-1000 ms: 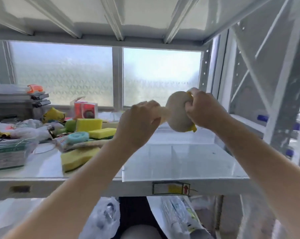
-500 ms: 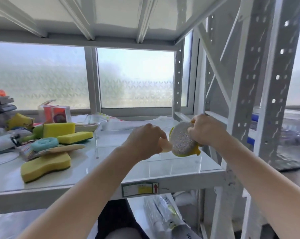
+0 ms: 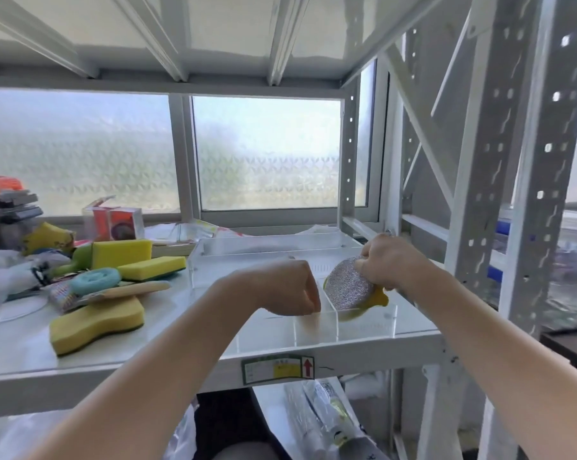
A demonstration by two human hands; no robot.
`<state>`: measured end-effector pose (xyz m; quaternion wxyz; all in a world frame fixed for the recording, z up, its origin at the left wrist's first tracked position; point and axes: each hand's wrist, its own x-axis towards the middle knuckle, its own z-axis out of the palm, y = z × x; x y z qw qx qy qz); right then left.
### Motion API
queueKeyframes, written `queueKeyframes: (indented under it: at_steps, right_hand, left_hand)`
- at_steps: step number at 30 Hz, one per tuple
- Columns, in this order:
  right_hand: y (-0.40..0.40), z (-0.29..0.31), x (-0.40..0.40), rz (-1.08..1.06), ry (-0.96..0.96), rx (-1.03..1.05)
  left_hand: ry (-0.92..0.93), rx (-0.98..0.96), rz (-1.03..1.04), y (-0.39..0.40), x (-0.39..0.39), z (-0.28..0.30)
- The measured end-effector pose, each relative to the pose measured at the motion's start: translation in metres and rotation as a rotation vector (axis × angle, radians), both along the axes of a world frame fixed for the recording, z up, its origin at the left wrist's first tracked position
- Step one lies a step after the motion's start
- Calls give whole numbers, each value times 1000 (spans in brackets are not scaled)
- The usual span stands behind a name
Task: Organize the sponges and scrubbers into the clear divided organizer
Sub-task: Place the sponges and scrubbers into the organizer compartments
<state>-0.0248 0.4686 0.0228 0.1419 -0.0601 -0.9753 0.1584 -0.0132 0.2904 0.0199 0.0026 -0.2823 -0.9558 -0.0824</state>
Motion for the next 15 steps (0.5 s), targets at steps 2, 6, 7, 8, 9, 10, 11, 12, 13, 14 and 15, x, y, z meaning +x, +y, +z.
queueKeyframes:
  at_steps: [2, 6, 7, 8, 9, 10, 11, 12, 13, 14, 15]
  right_hand:
    - [0, -1, 0, 1, 5, 40]
    - [0, -3, 2, -5, -38, 46]
    - [-2, 0, 3, -8, -36, 50]
    - [-4, 4, 5, -9, -6, 60]
    - [-9, 10, 9, -5, 53, 67]
    - [-16, 16, 12, 13, 131, 64]
    - [-27, 22, 15, 49, 207, 53]
    - [-40, 27, 17, 100, 268, 38]
    - [-57, 32, 19, 160, 305, 27]
    - [-75, 35, 21, 222, 326, 20]
    - [-95, 38, 21, 285, 337, 15]
  left_hand:
    - [-5, 2, -9, 3, -1, -3]
    - [38, 136, -37, -4, -2, -3]
    - [71, 164, -37, -9, -4, -1]
    - [112, 183, -29, -16, -5, 1]
    - [158, 194, -12, -25, -6, 3]
    - [202, 198, 14, -34, -7, 6]
    - [238, 197, 45, -44, -7, 8]
    - [259, 196, 79, -56, -6, 10]
    - [264, 201, 113, -69, -6, 11]
    - [258, 208, 154, -84, -4, 12]
    - [249, 215, 200, -100, -2, 13]
